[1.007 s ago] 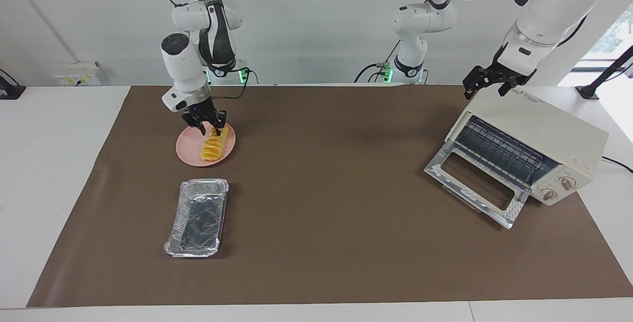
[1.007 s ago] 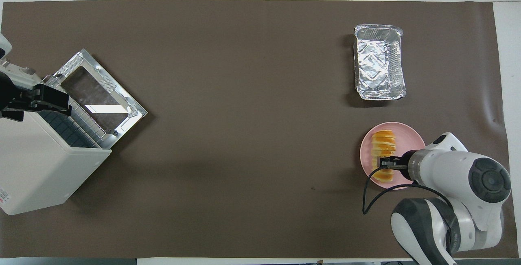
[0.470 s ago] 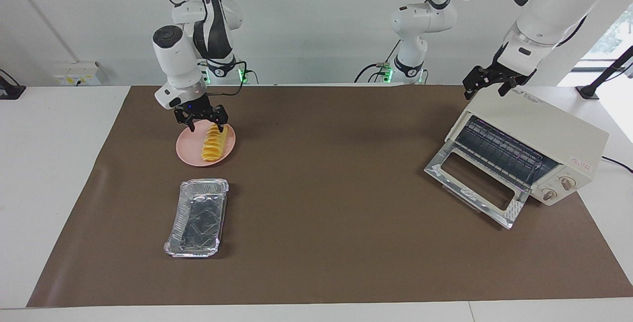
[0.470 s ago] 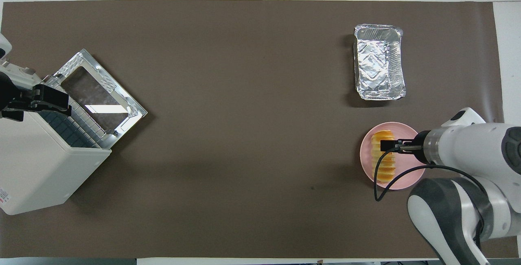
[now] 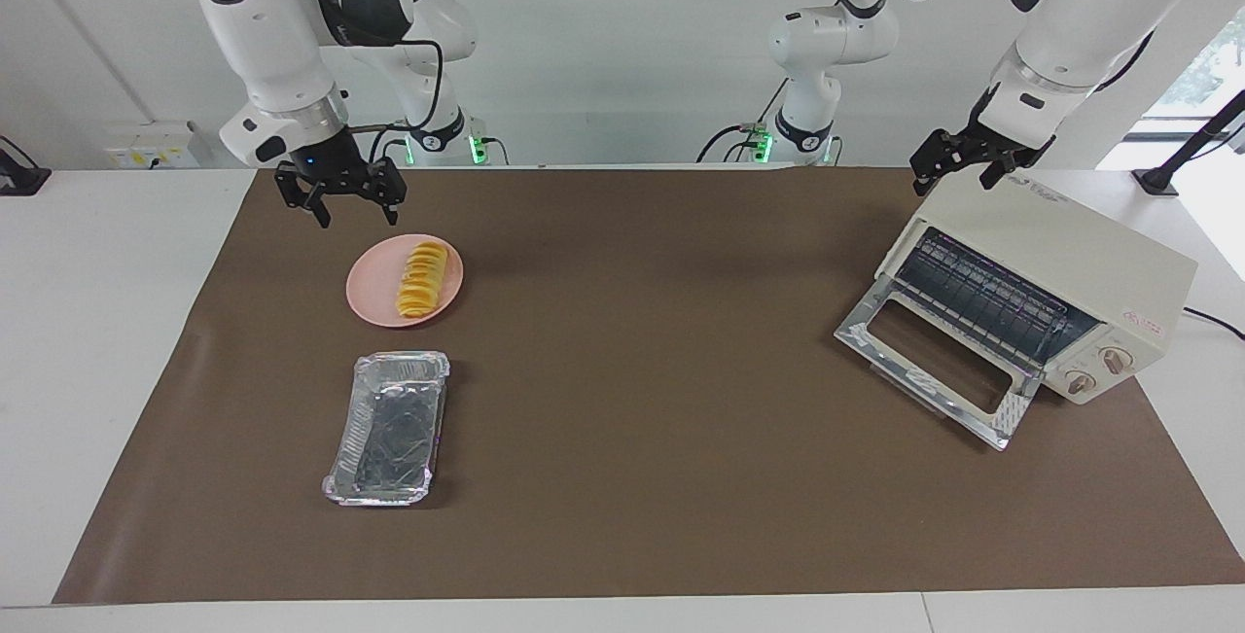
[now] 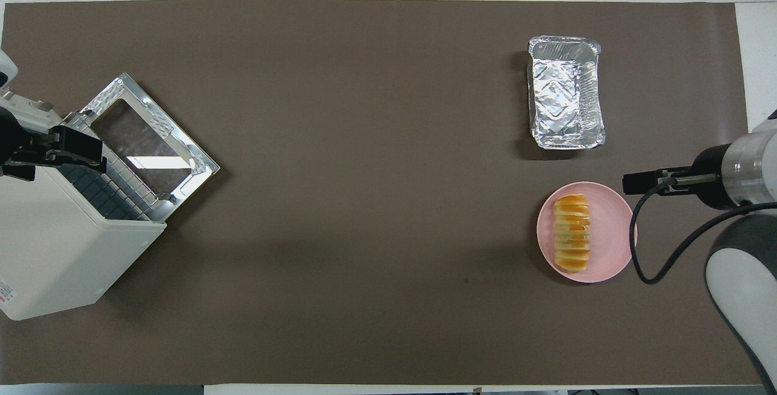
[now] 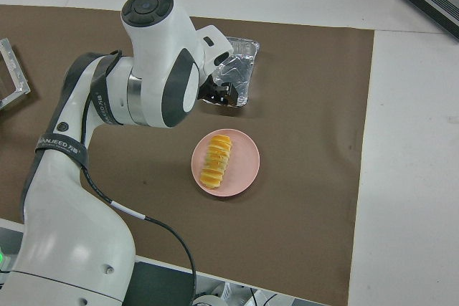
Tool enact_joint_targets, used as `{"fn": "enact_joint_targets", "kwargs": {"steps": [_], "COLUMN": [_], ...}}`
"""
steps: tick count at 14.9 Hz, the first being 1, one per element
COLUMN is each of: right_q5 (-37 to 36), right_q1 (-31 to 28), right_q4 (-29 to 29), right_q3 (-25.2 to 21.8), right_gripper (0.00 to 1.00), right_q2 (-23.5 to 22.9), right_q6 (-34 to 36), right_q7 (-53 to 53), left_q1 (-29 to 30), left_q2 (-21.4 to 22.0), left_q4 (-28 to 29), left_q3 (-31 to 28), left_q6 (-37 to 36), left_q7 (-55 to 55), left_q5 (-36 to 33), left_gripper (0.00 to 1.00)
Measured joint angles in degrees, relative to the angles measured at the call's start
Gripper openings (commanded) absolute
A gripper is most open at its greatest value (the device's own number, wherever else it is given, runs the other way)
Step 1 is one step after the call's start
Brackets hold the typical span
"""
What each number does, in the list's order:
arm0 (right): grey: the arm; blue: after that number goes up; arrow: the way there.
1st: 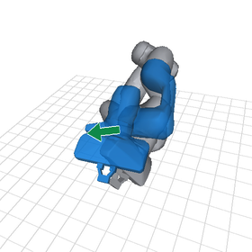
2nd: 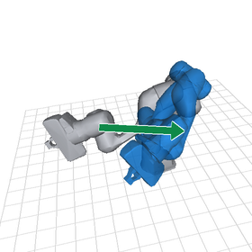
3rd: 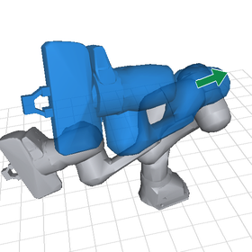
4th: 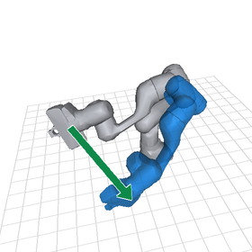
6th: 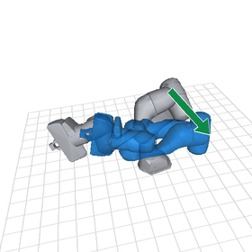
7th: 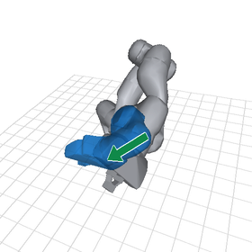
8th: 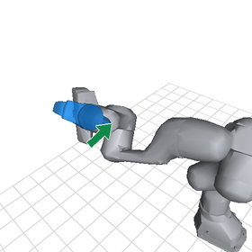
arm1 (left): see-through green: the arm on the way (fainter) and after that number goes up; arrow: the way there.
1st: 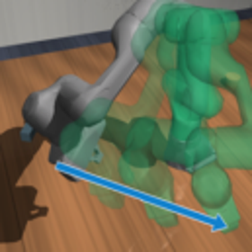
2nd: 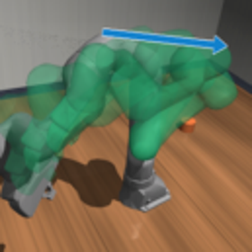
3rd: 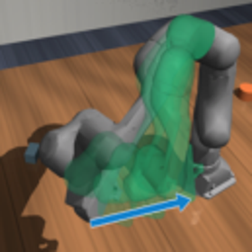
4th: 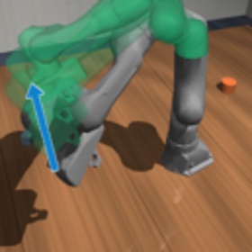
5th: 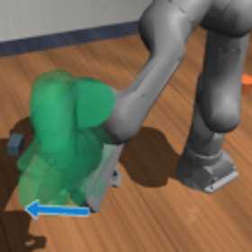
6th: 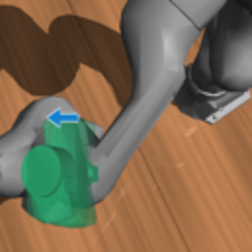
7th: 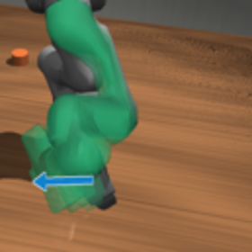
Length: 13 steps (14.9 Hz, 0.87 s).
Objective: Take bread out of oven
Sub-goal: 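Open the right gripper and withdraw it from the plate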
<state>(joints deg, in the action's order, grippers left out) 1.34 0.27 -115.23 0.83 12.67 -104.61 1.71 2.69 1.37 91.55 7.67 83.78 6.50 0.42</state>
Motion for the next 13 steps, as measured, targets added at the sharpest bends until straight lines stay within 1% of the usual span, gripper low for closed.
{"fn": "enact_joint_targets", "kwargs": {"steps": [4,6,8,9,13], "right_q5": [0.0,-0.2,-0.7,-0.8,-1.0], "right_q1": [-1.0,-1.6,-1.8,-1.9,-1.9], "right_q4": [13.1,18.8,22.2,22.9,22.9], "right_q3": [-0.1,-0.2,-0.2,-0.2,-0.2], "right_gripper": [1.00,1.00,1.00,1.00,1.00], "right_q2": [-3.9,-6.3,-7.7,-8.0,-8.8], "right_q6": [15.5,20.5,22.8,23.1,21.6], "right_q7": [3.8,5.4,6.1,6.3,6.3], "left_q1": [0.0,0.0,0.0,0.0,0.0], "left_q2": [0.0,0.0,0.0,0.0,0.0], "left_q4": [0.0,0.0,0.0,0.0,0.0], "left_q3": [0.0,0.0,0.0,0.0,0.0], "left_q6": [0.0,0.0,0.0,0.0,0.0], "left_q7": [0.0,0.0,0.0,0.0,0.0], "left_q5": [0.0,0.0,0.0,0.0,0.0], "left_gripper": [1.00,1.00,1.00,1.00,1.00]}}
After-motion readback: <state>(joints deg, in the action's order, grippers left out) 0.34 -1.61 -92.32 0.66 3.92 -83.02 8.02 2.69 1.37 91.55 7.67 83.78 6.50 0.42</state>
